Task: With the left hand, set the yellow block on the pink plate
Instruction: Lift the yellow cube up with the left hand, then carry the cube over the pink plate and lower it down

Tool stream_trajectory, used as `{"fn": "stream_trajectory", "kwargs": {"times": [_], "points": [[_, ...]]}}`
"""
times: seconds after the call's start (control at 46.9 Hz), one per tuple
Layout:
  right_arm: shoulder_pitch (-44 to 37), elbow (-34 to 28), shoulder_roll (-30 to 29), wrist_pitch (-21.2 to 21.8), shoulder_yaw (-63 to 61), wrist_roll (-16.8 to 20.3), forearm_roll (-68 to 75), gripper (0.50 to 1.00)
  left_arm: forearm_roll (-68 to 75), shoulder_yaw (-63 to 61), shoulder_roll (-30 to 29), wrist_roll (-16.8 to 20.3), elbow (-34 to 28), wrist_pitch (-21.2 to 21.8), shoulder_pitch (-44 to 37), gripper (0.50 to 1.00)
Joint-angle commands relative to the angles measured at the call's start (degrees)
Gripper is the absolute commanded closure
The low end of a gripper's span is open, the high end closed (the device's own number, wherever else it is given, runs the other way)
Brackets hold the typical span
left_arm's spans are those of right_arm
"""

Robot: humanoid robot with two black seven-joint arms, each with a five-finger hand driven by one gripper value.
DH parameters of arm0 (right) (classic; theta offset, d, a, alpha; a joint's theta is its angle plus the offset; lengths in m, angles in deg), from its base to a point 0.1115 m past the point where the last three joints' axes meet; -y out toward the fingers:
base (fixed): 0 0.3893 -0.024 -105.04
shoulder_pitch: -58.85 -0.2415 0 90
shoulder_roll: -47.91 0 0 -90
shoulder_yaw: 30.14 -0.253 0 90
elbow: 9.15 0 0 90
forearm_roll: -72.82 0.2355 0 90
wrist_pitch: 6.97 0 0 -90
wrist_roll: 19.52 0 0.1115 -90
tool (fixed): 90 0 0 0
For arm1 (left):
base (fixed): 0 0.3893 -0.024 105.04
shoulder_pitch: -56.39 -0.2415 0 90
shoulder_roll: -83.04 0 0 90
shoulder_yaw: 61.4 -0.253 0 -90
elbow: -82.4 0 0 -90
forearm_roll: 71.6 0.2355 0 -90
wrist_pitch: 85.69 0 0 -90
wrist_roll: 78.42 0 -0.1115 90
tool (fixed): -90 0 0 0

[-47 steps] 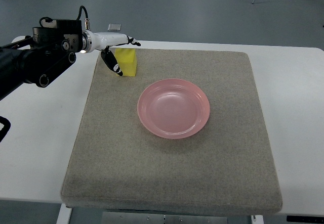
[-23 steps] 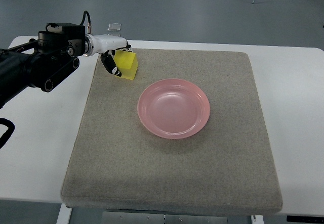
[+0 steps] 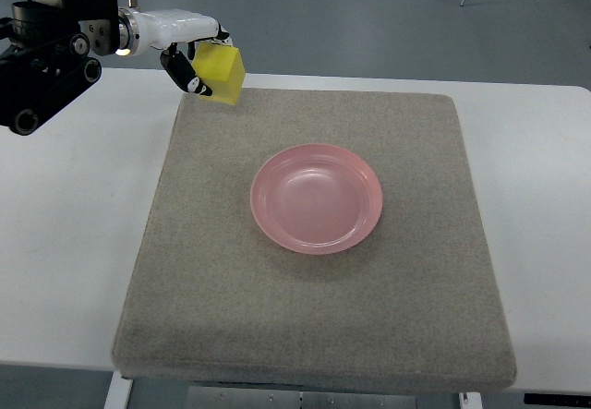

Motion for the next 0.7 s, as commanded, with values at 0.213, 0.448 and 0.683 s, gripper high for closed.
{"fn": "stream_trajectory", "kwargs": {"times": [0.213,0.448,0.683], "points": [[0.01,0.03,0.0,0.0,0.0,0.0,0.0,0.576,-5.66,-0.45,0.74,7.26,1.18,-10.57,3.12,1.0],[0.01,-0.06,0.0,0.0,0.0,0.0,0.0,0.576,-8.57,-0.62,-2.07,8.58,11.18,-11.11,1.45,1.0],[0.01,-0.06,0.0,0.0,0.0,0.0,0.0,0.576,-1.47,-3.61,-0.23,7.97,17.35,-6.98,0.57,1.0]]}}
